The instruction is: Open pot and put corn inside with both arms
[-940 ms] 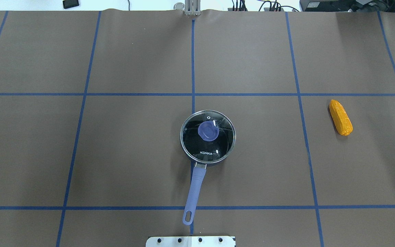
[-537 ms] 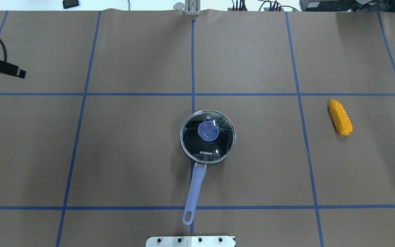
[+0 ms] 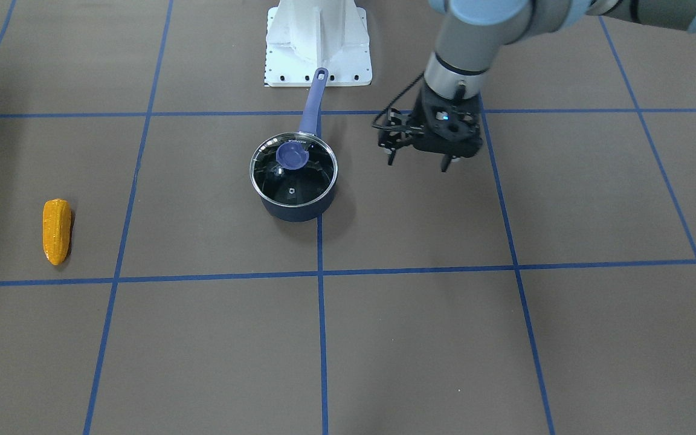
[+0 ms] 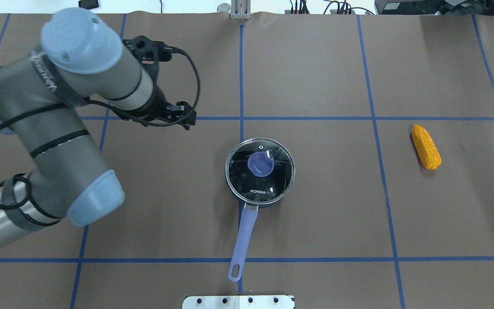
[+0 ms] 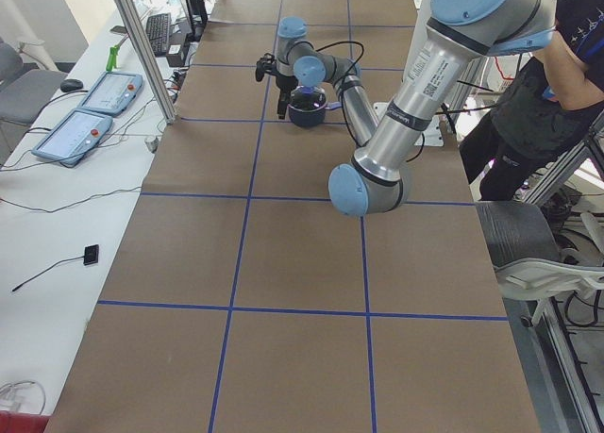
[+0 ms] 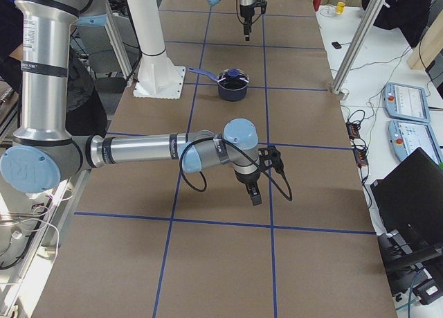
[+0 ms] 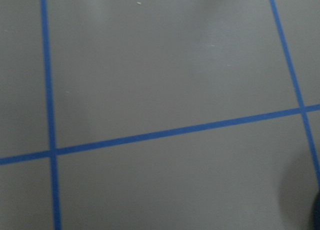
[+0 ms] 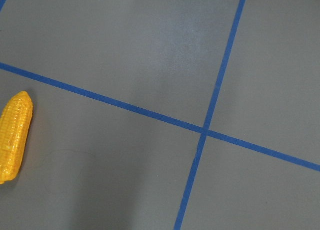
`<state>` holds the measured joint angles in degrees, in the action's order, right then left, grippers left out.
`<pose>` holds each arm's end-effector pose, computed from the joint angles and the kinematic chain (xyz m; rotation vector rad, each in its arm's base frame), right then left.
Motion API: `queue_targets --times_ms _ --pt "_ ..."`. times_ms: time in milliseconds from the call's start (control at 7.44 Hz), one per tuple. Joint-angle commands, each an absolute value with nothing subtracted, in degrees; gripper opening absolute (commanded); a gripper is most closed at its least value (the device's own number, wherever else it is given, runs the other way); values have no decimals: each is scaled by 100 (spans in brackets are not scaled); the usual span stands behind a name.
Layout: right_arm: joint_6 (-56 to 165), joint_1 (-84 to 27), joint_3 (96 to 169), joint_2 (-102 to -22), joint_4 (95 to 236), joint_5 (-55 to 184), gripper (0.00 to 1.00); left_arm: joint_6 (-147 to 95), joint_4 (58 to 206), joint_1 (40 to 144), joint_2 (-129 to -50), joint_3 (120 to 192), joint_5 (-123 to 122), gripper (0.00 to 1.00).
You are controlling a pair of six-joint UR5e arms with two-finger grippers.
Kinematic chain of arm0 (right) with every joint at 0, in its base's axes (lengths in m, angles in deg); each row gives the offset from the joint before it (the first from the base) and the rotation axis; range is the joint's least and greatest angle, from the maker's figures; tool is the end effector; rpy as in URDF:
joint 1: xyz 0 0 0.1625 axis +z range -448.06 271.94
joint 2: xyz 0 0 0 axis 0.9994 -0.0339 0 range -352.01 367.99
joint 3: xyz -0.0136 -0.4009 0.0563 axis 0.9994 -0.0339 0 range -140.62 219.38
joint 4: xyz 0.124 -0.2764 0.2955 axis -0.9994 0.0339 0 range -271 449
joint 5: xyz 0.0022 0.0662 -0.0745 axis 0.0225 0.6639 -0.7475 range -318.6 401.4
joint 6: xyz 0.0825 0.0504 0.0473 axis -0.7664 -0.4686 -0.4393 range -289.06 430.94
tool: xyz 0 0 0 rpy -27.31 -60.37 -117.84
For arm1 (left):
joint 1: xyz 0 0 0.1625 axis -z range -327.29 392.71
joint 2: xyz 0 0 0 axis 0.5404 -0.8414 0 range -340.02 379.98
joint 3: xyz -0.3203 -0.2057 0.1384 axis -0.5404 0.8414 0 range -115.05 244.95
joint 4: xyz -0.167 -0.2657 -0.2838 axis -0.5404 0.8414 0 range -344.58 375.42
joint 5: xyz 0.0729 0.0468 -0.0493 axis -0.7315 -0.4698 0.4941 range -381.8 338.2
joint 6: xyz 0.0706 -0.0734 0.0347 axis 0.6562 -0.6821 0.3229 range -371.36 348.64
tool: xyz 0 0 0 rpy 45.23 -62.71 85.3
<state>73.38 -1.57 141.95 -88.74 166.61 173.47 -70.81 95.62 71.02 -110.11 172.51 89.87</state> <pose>0.0321 -0.4746 0.5686 0.2973 -0.7318 -0.2152 0.4259 -0.4558 0.1263 0.1728 0.8808 0.0316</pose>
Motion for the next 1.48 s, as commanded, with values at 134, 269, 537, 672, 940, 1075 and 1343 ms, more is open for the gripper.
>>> queue_targets --times_ms 134,269,537,672,940,1075,1343 --pt "7332 -157 14186 -8869 16643 17350 100 -8227 9276 6217 -12957 15483 8369 100" --pt "7332 -157 14186 -8878 16643 17350 100 -8333 9328 6059 -12987 15373 8314 100" --pt "7340 -157 14186 -8878 16643 17368 100 -8361 9337 5759 -12935 15337 8095 100" --pt "7332 -157 14186 -8878 16634 17359 100 -8361 9346 5758 -12917 15337 8094 100" --pt "7340 -157 14186 -8861 16634 17359 100 -8361 9364 5758 -12874 15337 8094 99" --pt "7340 -157 14186 -8860 16634 17359 100 -8352 9433 5758 -12873 15328 8094 99" --pt "7340 -157 14186 -8852 16634 17359 100 -8343 9609 5758 -12873 15206 8085 98"
